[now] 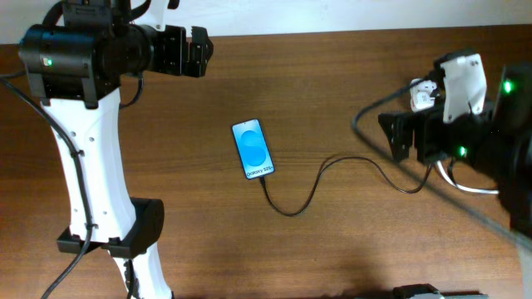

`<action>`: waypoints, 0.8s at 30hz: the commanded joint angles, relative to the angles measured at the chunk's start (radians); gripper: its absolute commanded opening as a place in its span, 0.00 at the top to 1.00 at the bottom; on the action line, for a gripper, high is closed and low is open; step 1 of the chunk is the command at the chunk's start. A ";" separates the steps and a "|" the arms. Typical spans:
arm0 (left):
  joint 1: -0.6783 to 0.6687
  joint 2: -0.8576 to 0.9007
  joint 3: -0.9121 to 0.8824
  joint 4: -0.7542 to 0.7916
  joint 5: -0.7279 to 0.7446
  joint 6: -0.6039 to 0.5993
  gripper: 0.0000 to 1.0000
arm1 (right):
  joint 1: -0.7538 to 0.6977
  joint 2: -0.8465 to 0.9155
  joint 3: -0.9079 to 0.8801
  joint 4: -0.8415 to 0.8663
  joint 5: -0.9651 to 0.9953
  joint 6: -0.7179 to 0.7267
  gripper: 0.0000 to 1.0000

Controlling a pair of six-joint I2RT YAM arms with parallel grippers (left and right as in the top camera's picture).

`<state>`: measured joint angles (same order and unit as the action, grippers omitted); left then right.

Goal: Plug charger to phone and switch on socket

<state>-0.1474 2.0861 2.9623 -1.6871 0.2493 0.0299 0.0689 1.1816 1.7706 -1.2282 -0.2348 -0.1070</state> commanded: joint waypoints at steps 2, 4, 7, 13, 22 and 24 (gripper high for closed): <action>0.003 0.000 0.002 0.002 -0.011 0.000 0.00 | 0.029 -0.229 -0.376 0.310 0.064 -0.002 0.02; 0.003 0.000 0.002 0.002 -0.011 0.000 0.01 | 0.029 -0.366 -0.634 0.520 0.064 -0.002 0.02; 0.003 0.000 0.002 0.002 -0.011 0.000 0.01 | 0.029 -0.558 -0.963 0.801 0.063 -0.001 0.02; 0.003 0.000 0.002 0.002 -0.011 0.000 0.01 | 0.028 -0.944 -1.451 1.173 0.114 -0.001 0.02; 0.003 0.000 0.002 0.002 -0.011 0.000 0.01 | -0.033 -1.178 -1.679 1.193 0.117 0.002 0.02; 0.003 0.001 0.002 0.002 -0.011 0.000 0.01 | -0.045 -1.178 -1.721 1.218 0.117 0.005 0.02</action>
<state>-0.1474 2.0869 2.9623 -1.6867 0.2451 0.0296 0.0414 0.0158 0.0952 -0.0338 -0.1276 -0.1081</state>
